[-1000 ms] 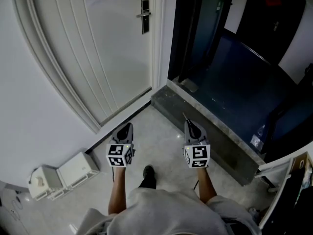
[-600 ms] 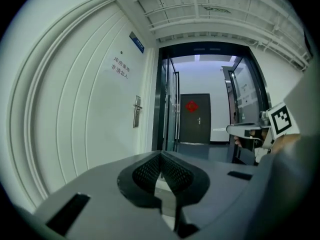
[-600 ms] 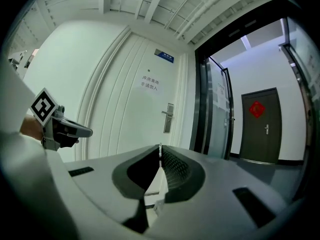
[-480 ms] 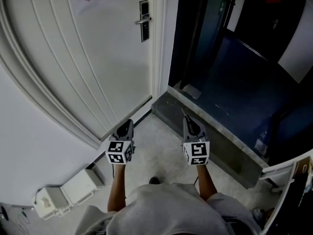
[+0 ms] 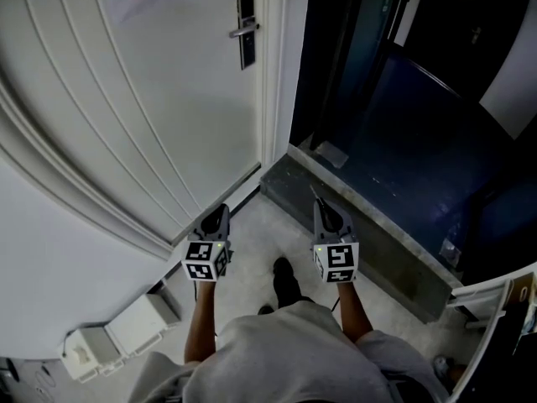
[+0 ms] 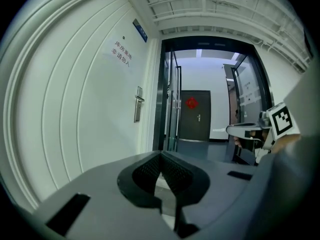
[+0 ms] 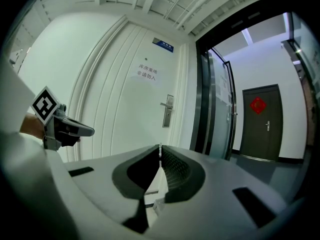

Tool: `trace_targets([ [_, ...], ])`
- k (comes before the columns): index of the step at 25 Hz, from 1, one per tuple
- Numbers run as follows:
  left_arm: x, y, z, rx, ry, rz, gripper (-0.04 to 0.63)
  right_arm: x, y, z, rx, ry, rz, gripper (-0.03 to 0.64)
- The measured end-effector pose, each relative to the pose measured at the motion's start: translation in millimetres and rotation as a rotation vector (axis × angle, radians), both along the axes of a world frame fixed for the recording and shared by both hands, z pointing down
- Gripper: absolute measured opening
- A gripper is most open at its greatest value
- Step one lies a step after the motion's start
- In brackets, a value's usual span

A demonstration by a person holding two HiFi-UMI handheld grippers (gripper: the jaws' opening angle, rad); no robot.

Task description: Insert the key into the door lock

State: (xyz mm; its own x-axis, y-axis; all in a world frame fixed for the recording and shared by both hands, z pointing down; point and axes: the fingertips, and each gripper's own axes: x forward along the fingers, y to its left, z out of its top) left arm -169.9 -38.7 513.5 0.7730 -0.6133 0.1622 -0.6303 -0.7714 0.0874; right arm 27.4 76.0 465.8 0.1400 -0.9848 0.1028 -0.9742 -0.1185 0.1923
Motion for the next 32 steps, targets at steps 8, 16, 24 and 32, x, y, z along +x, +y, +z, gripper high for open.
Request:
trace_targets([
  [8,36.4,-53.6,0.6,0.026,-0.008,-0.007,0.017,28.9,-57.7,15.0,0.002,-0.012,-0.028,0.029],
  [16,99.7,-134.9,-7.1,0.036,-0.015,-0.024,0.017,89.6,-142.5,9.0,0.013,-0.013,-0.063,0.031],
  [24,179.8,-229.6,-26.7,0.04,-0.018,-0.015,0.017,159.1,-242.1,-8.9,0.017,-0.014,-0.082,0.031],
  [32,246.7,-306.5,-35.8,0.052,-0.02,-0.022,0.017,215.4,-325.2,-12.3,0.017,-0.012,-0.122,0.029],
])
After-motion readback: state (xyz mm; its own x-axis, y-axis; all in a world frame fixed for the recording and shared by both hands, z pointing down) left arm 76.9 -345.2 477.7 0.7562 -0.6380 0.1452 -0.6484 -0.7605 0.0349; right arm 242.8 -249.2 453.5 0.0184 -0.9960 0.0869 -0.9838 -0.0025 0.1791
